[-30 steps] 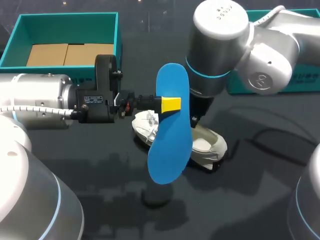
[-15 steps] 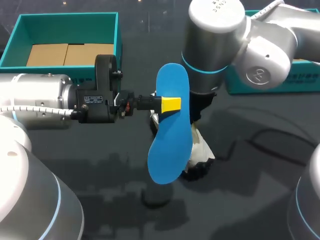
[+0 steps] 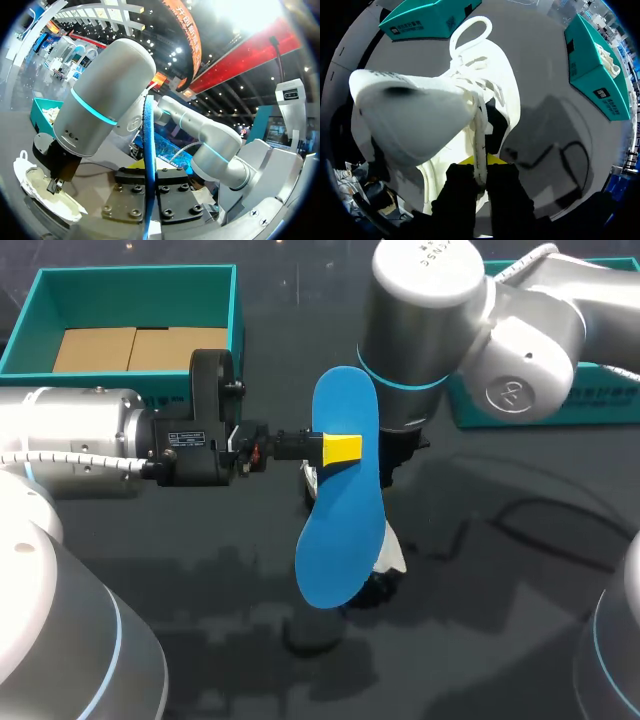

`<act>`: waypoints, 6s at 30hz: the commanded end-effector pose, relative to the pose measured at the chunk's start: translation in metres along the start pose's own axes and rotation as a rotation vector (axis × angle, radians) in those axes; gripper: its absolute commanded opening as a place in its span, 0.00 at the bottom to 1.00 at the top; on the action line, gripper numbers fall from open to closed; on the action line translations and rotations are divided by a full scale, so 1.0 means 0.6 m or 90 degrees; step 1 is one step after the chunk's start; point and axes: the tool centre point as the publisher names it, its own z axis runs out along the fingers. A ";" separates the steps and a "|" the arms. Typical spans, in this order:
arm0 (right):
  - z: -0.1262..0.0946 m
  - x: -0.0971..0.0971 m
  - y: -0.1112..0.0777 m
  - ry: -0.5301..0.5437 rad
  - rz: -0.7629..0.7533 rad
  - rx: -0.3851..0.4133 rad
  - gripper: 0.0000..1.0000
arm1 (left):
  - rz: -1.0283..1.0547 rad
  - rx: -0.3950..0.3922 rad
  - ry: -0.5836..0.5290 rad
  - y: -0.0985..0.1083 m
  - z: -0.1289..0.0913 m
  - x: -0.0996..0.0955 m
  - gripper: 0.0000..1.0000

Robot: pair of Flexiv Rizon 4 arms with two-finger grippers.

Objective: Take the shoe out of the shoebox, open the shoe tongue, remove and reinsert the insole, then place the shoe into the shoebox

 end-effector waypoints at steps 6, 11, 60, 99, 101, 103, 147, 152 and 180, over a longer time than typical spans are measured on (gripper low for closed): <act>0.007 -0.001 -0.032 0.035 0.052 -0.055 0.00 | 0.000 0.003 -0.002 0.001 0.007 0.002 0.00; 0.027 -0.003 -0.035 0.065 0.060 -0.058 0.00 | 0.000 0.003 -0.002 0.001 0.007 0.002 0.00; 0.025 -0.044 -0.034 0.241 0.113 -0.026 1.00 | 0.000 0.003 -0.002 0.001 0.007 0.002 0.00; -0.098 -0.103 -0.001 0.521 0.148 -0.067 1.00 | 0.456 -0.081 -0.056 -0.083 0.018 -0.100 0.00; -0.098 -0.103 -0.001 0.521 0.148 -0.067 1.00 | 0.456 -0.081 -0.056 -0.083 0.018 -0.100 0.00; -0.098 -0.103 -0.001 0.521 0.148 -0.067 1.00 | 0.532 -0.112 -0.065 -0.075 0.025 -0.110 0.00; -0.220 -0.095 0.067 0.803 0.207 -0.128 1.00 | 1.195 -0.060 -0.189 -0.001 0.043 -0.241 0.00; -0.220 -0.095 0.067 0.803 0.207 -0.128 1.00 | 1.195 -0.060 -0.189 -0.001 0.043 -0.241 0.00; -0.232 -0.034 0.084 0.864 0.193 -0.039 1.00 | 1.369 -0.102 -0.131 0.011 0.073 -0.316 0.00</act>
